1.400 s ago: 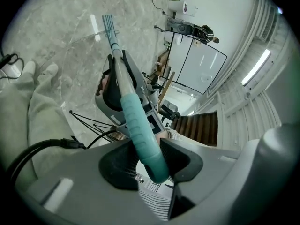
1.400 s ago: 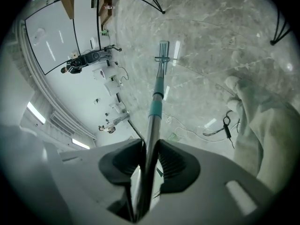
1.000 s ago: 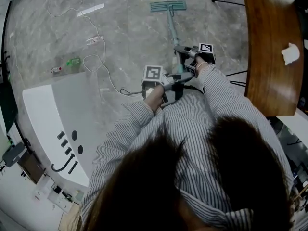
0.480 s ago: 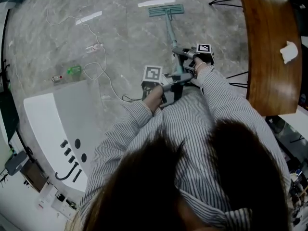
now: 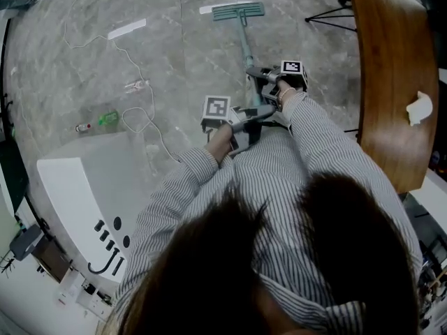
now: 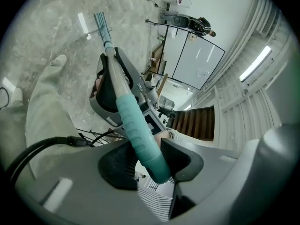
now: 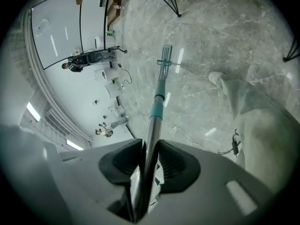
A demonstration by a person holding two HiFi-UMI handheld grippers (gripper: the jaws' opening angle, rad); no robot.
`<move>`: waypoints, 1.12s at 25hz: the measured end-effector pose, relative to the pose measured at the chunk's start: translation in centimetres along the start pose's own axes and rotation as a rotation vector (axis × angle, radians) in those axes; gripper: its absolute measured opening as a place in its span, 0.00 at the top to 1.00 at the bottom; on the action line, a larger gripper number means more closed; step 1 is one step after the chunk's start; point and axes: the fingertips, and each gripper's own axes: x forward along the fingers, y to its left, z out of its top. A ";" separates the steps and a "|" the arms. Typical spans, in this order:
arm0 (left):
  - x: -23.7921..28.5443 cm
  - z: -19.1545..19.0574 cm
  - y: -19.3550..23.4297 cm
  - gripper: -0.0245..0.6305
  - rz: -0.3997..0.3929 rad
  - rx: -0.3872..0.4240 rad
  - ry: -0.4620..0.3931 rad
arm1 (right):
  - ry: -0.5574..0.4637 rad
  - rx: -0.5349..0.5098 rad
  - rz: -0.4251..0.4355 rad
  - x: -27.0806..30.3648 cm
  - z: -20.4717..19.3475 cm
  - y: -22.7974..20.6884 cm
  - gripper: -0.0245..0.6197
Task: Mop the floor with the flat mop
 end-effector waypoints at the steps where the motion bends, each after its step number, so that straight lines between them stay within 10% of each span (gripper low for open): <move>1: 0.5 1.7 -1.0 0.74 -0.011 -0.002 -0.007 | -0.001 -0.003 -0.007 0.5 1.3 1.3 0.79; 15: 6.9 26.5 -15.9 0.70 -0.112 0.026 -0.106 | 0.027 -0.056 -0.048 8.7 18.8 22.1 0.78; 28: 7.6 47.3 -25.2 0.70 -0.050 0.040 0.024 | -0.002 -0.028 -0.031 19.6 32.3 37.6 0.78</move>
